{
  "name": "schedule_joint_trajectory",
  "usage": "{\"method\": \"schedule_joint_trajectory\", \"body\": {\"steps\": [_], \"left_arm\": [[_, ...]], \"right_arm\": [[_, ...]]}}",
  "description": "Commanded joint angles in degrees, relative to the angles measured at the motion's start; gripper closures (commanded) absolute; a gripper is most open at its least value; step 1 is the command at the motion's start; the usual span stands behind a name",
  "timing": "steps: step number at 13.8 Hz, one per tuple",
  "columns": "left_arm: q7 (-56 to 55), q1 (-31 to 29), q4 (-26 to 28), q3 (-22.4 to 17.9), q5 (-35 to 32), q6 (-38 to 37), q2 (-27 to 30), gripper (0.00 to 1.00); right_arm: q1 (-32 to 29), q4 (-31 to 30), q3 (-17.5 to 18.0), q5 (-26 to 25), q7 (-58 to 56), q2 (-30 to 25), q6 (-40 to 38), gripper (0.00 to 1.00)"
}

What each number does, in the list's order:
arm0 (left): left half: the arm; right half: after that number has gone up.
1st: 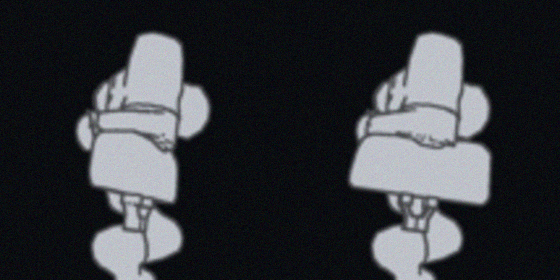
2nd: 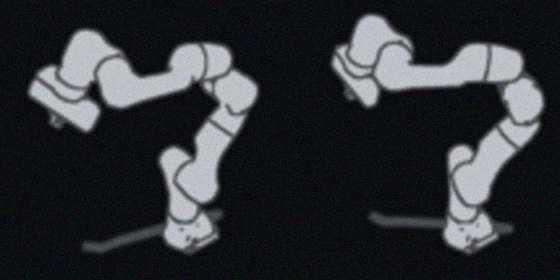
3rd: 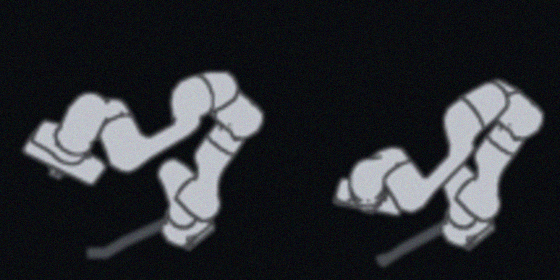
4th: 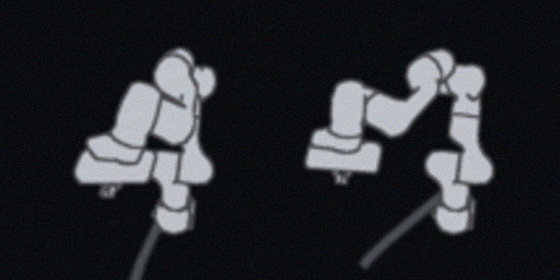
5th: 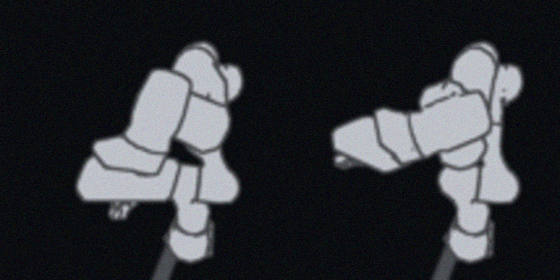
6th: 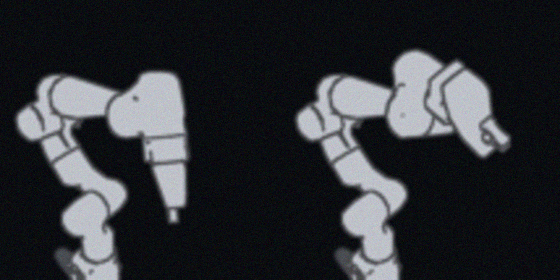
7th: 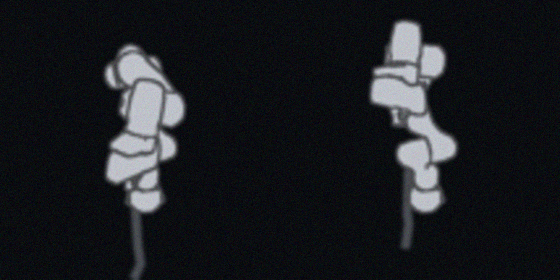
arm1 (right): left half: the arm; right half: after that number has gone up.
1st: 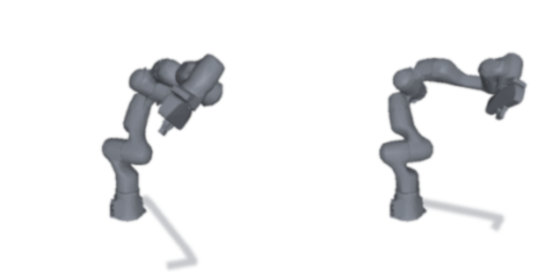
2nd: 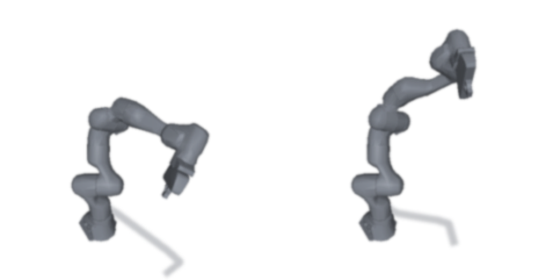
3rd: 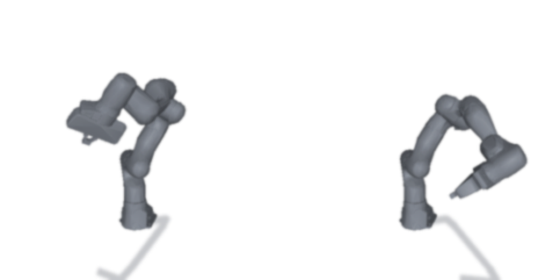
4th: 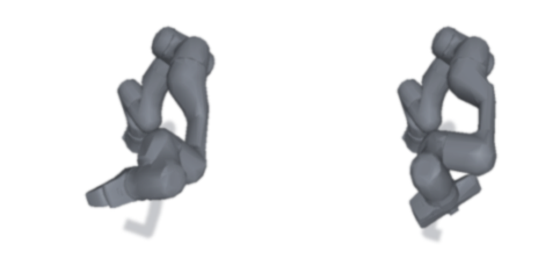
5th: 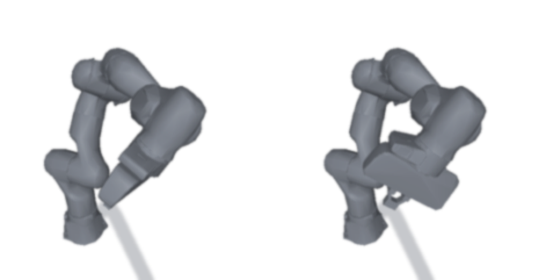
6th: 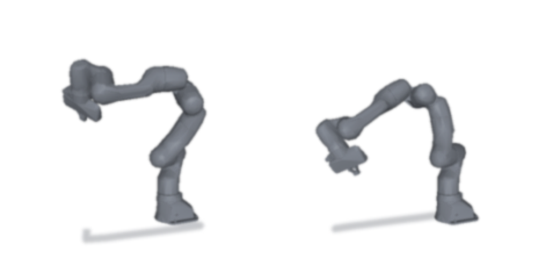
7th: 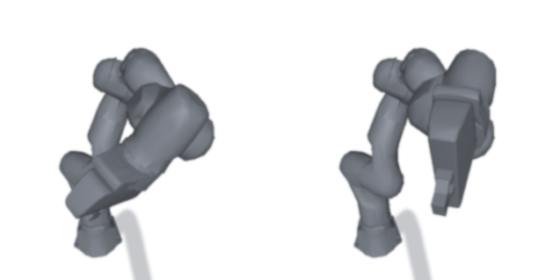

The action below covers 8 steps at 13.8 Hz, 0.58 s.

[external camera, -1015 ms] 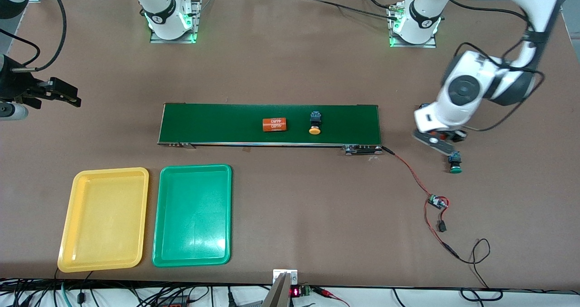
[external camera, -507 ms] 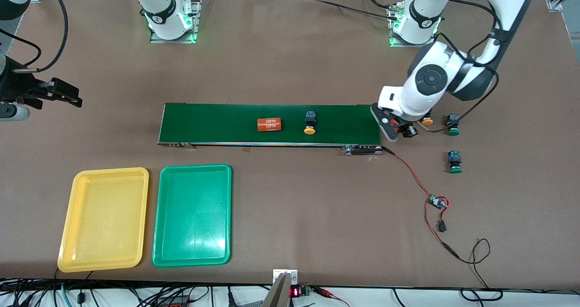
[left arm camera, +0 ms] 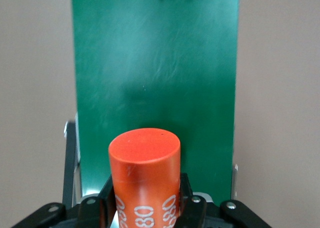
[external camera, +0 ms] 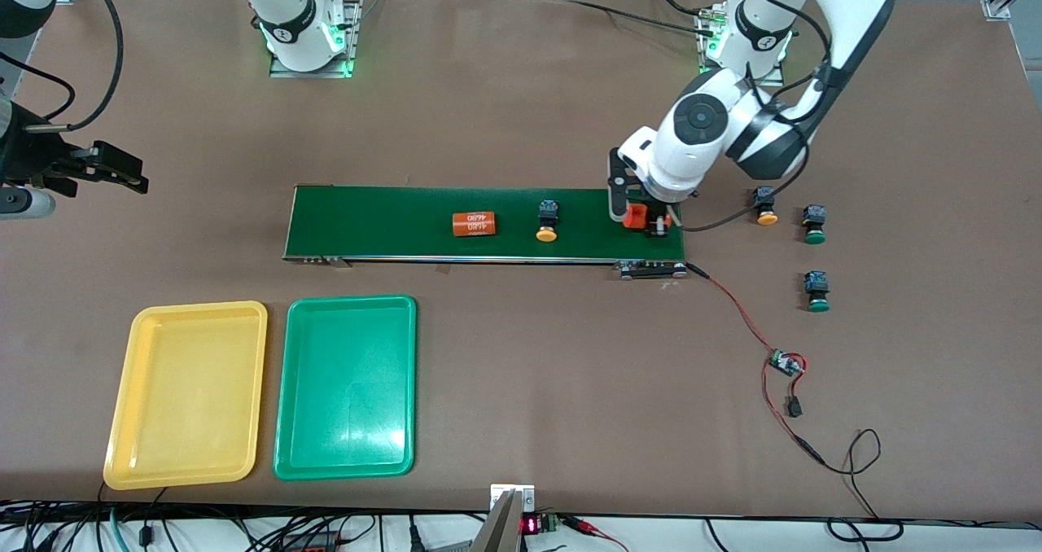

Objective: Sort buttons by color to trays
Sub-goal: 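Place the second orange cylinder on the green belt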

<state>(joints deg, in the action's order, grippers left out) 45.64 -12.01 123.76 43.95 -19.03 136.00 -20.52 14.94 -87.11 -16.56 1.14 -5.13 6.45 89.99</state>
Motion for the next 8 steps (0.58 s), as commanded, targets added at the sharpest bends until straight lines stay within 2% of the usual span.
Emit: {"method": "schedule_joint_trajectory", "body": {"steps": [1,4,6,8], "left_arm": [[1.55,0.23,-1.42,-0.09,-1.36,0.31,-1.27,0.01],[1.38,-0.03,-1.60,-0.27,-1.18,-0.30,0.74,0.00],[1.38,-0.47,-1.68,-2.19,-0.22,-3.00,4.68,0.00],[1.20,-0.47,-2.47,-6.04,7.13,-8.62,8.46,0.00]], "right_arm": [[0.18,-0.34,0.13,-0.79,0.21,-0.56,-0.25,0.00],[0.09,-0.25,0.13,-0.79,0.21,-0.56,-0.25,0.00],[0.01,-0.25,0.13,-0.79,0.21,-0.56,-0.25,0.00],[-0.17,-0.25,0.13,-0.35,0.21,-0.47,-0.08,0.00]]}}
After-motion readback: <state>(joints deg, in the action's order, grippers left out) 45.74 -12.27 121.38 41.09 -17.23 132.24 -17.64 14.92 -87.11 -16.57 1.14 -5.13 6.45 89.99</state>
